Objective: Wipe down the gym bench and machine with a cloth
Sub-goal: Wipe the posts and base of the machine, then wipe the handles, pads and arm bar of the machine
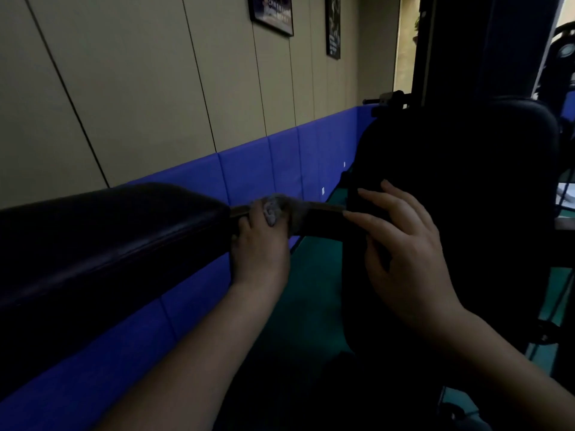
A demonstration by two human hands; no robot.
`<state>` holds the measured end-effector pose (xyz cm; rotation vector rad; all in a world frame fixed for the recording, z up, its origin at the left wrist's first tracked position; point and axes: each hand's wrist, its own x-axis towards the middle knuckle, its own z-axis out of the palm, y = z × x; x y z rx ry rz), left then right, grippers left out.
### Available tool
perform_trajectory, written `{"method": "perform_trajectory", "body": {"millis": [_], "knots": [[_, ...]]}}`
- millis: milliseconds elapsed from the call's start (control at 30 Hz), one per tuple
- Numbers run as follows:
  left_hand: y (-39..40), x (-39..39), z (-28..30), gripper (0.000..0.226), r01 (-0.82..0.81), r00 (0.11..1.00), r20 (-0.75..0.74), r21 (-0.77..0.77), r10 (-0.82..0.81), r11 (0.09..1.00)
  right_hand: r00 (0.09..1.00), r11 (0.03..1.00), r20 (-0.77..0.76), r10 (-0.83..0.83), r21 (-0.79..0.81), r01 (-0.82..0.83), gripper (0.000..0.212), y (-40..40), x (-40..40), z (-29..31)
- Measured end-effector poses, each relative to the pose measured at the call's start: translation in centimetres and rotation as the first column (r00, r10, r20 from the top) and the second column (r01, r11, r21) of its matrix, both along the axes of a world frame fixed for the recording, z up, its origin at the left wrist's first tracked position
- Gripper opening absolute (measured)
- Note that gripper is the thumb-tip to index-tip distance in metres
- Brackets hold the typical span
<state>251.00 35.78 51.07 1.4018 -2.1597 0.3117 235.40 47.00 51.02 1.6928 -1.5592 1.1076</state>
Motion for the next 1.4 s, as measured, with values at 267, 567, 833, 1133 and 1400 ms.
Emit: {"method": "perform_trajectory", "body": {"millis": [267, 567, 833, 1133, 1400], "knots": [[2.0, 3.4, -7.0, 0.042, 0.187, 0.972, -0.169, 0.120, -0.165, 0.975, 0.998, 0.996, -0.004, 0.064, 0.056, -0.063, 0.036, 0.4, 1.7, -4.9], [6.3, 6.7, -12.9, 0.031, 0.309, 0.945, 0.003, 0.320, -0.327, 0.896, 0.993, 0.954, 0.050, -0.105, 0.288, 0.086, 0.036, 7.1, 4.2, -12.3], [14.2, 9.5, -20.2, 0.035, 0.485, 0.821, 0.061, 0.452, -0.568, 0.749, 0.883, 0.726, 0.212, -0.418, 0.663, 0.184, 0.038, 18.8, 8.9, -22.3], [25.7, 9.9, -25.4, 0.039, 0.519, 0.657, 0.171, 0.604, -0.735, 0.605, 0.627, 0.494, 0.238, -0.742, 0.826, 0.272, 0.038, 37.8, 15.1, -27.5], [37.8, 8.3, -28.6, 0.046, 0.538, 0.510, 0.157, 0.709, -0.846, 0.456, 0.400, 0.382, 0.238, -0.885, 0.863, 0.330, 0.036, 52.3, 17.5, -28.7]]}}
